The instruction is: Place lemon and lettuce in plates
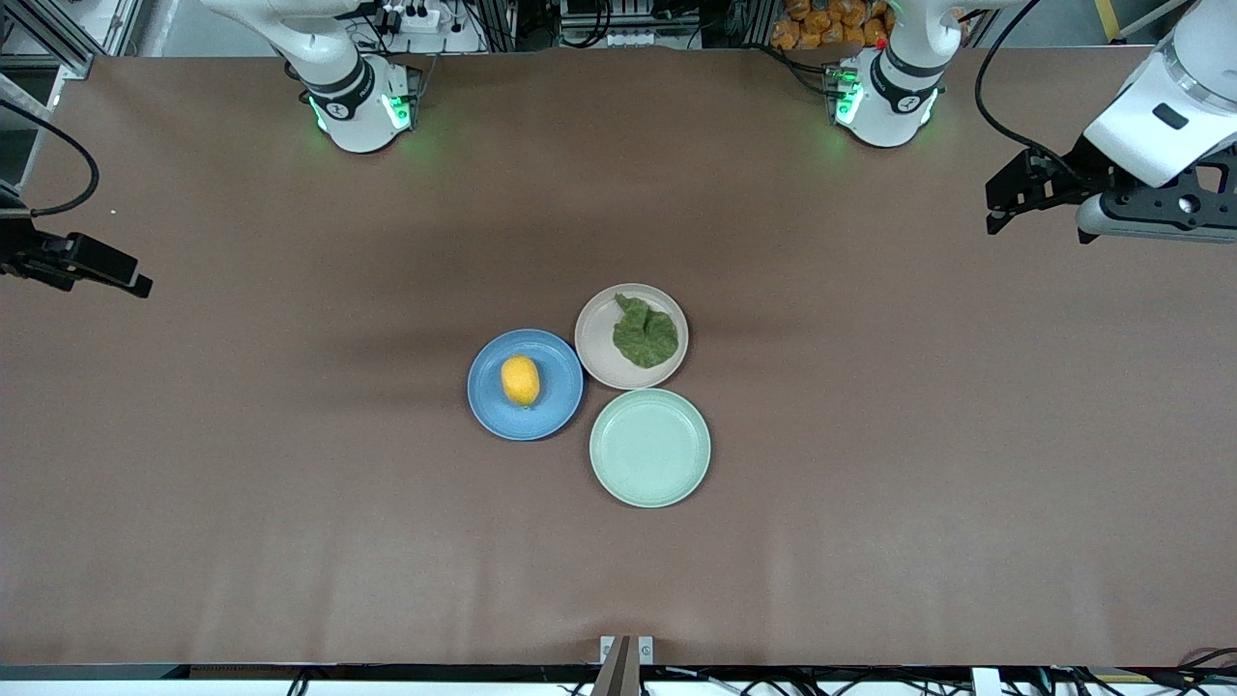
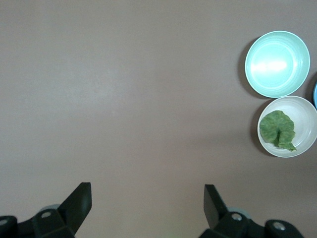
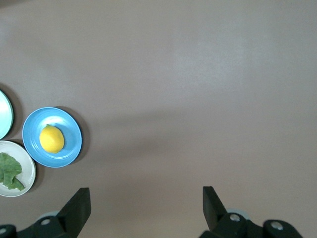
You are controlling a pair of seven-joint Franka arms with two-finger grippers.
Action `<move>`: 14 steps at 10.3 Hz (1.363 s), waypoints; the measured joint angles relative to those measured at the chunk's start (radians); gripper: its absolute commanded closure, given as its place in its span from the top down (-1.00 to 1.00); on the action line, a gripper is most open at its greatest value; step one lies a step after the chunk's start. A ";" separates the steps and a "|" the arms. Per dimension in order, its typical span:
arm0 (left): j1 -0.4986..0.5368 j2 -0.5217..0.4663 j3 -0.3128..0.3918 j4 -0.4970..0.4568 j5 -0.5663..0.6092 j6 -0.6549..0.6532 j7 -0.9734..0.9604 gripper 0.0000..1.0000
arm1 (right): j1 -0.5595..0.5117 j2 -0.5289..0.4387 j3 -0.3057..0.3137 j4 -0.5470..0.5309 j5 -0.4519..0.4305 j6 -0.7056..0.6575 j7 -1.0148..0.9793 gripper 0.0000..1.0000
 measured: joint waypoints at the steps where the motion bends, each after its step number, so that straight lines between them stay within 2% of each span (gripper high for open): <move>1: 0.000 0.000 0.001 0.001 0.000 0.000 0.000 1.00 | 0.001 0.000 0.001 0.000 0.000 0.001 0.000 1.00; 6: 0.000 0.000 0.002 0.004 0.000 0.000 0.000 1.00 | 0.004 0.003 0.001 -0.003 -0.076 0.027 0.000 1.00; 14: 0.000 0.000 0.003 0.006 0.000 0.000 0.000 1.00 | 0.012 0.044 0.003 -0.006 -0.079 0.055 0.002 1.00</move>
